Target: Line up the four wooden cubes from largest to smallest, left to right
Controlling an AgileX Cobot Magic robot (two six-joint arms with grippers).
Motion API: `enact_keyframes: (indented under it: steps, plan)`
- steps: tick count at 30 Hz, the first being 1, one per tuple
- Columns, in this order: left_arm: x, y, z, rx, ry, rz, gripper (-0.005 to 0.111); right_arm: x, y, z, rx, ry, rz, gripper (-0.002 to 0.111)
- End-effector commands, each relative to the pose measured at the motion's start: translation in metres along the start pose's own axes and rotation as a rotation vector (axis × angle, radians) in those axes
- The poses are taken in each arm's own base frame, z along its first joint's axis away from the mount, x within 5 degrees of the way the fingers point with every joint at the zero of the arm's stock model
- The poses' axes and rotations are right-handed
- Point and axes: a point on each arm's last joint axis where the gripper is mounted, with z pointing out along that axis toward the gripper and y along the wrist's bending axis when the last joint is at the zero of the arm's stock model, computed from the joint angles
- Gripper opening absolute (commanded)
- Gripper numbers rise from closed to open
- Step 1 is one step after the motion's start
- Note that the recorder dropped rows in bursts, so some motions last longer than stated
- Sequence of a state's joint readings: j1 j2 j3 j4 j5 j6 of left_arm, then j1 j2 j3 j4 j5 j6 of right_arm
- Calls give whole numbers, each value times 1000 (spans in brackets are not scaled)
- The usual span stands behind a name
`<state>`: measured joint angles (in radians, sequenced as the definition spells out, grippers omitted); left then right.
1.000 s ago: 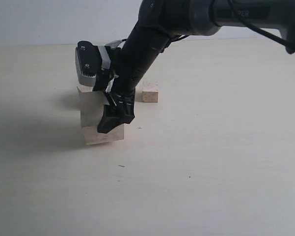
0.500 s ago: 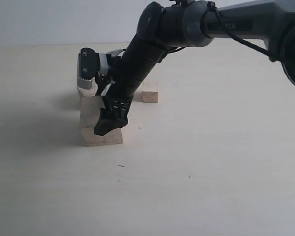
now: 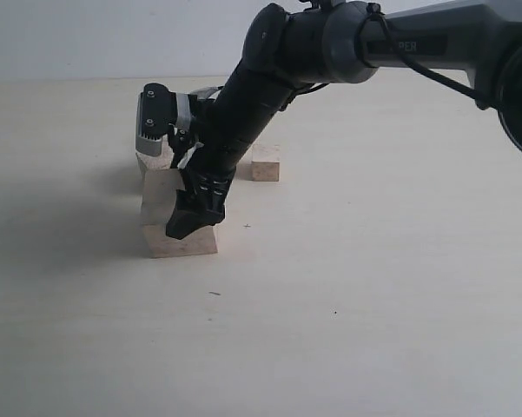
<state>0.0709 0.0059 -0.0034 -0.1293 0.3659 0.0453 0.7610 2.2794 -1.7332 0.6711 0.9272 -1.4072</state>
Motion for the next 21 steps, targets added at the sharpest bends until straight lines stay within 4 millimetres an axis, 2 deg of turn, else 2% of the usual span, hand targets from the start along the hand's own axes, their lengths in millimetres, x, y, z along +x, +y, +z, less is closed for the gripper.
enact_keyframes:
  steps: [1, 3, 5, 9, 13, 21]
  plan:
    - [0, 0, 0, 5, -11, -1, 0, 0, -4, 0, 24, -4, -5, 69]
    - [0, 0, 0, 5, -11, -1, 0, 0, -7, 0, 49, -9, 10, 91]
    - [0, 0, 0, 5, -11, -1, 0, 0, -9, 0, 77, -15, 47, 104]
    - [0, 0, 0, 5, -11, -1, 0, -2, -8, -4, 77, -10, 39, 105]
    - [0, 0, 0, 5, -11, -1, 0, -10, -5, -18, 81, -18, 37, 105]
    - [0, 0, 0, 5, -11, -1, 0, -44, 9, -79, 156, -97, 101, 105]
